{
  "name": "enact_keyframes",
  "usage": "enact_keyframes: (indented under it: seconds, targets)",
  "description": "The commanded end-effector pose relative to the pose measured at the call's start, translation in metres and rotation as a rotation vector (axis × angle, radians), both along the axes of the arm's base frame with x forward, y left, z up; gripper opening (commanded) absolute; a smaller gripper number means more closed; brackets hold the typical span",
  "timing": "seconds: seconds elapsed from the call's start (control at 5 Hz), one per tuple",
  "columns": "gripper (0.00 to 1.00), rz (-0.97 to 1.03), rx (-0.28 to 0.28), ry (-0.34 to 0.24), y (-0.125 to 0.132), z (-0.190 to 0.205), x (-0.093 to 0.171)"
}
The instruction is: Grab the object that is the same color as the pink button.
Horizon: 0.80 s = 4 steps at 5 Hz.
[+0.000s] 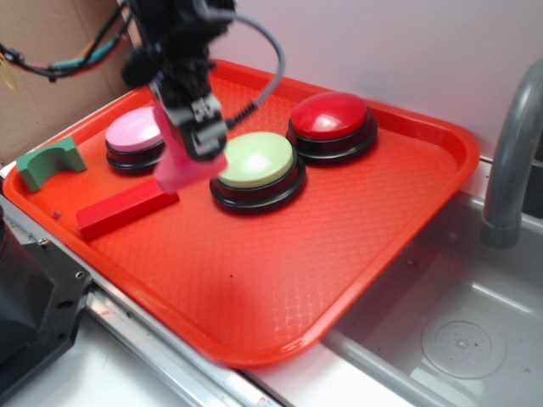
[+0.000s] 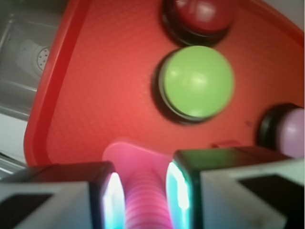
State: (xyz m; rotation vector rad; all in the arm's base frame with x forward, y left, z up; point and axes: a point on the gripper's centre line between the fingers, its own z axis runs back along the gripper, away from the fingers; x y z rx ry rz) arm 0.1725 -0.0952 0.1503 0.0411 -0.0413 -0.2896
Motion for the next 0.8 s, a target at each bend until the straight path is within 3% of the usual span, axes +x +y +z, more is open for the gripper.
enact_keyframes:
  seconds: [0.0,0.2,0.4,0.6]
  targets:
    - [0.00,0.033,-0.001,-0.001,0.006,-0.025,0.010]
    - [0.00,0.101,-0.041,-0.005,0.024,0.003,0.003]
    - [0.00,0.290,-0.077,0.035,0.070,0.034,-0.006]
    - [0.00,0.434,-0.109,0.005,0.109,0.044,-0.002]
